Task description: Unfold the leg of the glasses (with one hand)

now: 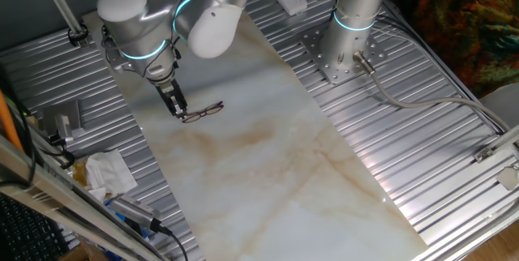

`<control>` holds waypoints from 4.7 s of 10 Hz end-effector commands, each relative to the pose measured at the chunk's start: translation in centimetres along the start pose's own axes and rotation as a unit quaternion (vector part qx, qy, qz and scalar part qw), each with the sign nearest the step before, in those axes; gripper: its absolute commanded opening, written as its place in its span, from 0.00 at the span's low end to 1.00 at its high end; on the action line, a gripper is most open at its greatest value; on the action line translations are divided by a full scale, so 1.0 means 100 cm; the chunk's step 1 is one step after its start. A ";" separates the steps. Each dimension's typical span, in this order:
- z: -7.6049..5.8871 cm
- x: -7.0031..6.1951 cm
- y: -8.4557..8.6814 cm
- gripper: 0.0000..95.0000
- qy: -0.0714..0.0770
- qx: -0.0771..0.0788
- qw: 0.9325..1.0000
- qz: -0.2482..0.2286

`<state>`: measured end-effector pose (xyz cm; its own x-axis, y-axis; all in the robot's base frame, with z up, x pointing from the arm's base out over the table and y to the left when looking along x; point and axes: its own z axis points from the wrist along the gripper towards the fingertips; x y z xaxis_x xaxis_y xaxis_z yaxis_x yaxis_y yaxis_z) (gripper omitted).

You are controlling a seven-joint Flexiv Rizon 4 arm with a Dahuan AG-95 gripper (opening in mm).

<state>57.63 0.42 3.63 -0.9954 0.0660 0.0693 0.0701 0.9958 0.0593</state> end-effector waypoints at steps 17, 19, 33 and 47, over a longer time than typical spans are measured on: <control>0.006 -0.003 -0.004 0.20 -0.021 0.004 1.000 0.002; 0.007 -0.003 -0.004 0.20 -0.019 0.003 1.000 0.001; 0.007 -0.004 -0.004 0.00 -0.004 -0.001 1.000 0.002; -0.021 0.002 0.009 0.00 -0.010 -0.010 1.000 0.005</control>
<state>57.71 1.21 6.03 -0.9959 0.0766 0.0482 0.0804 0.9932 0.0837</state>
